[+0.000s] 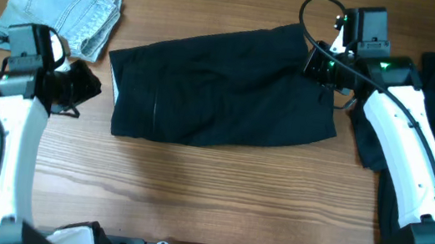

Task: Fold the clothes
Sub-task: 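Fold the lifted lower half upward over the waistband with both grippers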

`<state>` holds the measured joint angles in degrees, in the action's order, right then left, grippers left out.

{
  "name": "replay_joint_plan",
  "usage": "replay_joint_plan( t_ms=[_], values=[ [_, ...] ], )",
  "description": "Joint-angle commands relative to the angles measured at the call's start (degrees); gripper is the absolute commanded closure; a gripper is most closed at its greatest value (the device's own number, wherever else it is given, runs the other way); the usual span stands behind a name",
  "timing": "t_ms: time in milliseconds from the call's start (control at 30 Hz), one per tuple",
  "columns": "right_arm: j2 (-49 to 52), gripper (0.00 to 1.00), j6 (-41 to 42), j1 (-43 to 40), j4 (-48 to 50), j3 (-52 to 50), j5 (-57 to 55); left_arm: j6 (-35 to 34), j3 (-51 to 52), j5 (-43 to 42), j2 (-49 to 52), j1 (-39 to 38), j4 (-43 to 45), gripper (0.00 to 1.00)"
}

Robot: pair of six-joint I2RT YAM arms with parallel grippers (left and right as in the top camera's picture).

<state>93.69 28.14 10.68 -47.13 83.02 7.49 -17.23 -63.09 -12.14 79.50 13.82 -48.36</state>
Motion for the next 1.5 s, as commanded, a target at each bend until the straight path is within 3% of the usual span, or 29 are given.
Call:
replay_joint_plan(
  t_ms=[0, 100, 233, 533, 867, 1133, 1233, 1467],
  values=[
    [0.2, 0.96, -1.2, -0.2, 0.0, 1.4, 0.7, 6.9, -0.6, -12.0, 9.8, -0.2, 7.1, 0.56],
    [0.2, 0.96, -1.2, -0.2, -0.1, 1.4, 0.8, 8.1, -0.6, -19.2, 17.5, -0.5, 15.1, 0.57],
    [0.2, 0.96, -1.2, -0.2, 0.0, 1.4, 1.6, 9.7, -0.6, -19.9, 24.8, -2.4, 23.2, 0.59],
    [0.2, 0.96, -1.2, -0.2, -0.3, 1.4, 1.6, 11.1, -0.6, -6.6, 26.7, -4.1, 28.1, 0.58],
    [0.2, 0.96, -1.2, -0.2, -0.3, 1.4, 1.5, 11.3, -0.6, -6.6, 29.4, -4.3, 31.5, 0.60],
    [0.2, 0.96, -1.3, -0.2, -0.7, 1.4, 1.5, 11.3, -0.6, -16.8, 31.5, -5.4, 34.5, 0.72],
    [0.2, 0.96, -2.6, -0.2, -1.0, 1.4, 1.6, 10.8, -0.6, -17.3, 31.4, -5.4, 34.2, 0.83],
    [0.2, 0.96, -2.7, -0.2, -1.5, 1.4, 1.3, 10.8, -0.6, -17.2, 31.1, -5.4, 34.9, 0.96]
  ],
)
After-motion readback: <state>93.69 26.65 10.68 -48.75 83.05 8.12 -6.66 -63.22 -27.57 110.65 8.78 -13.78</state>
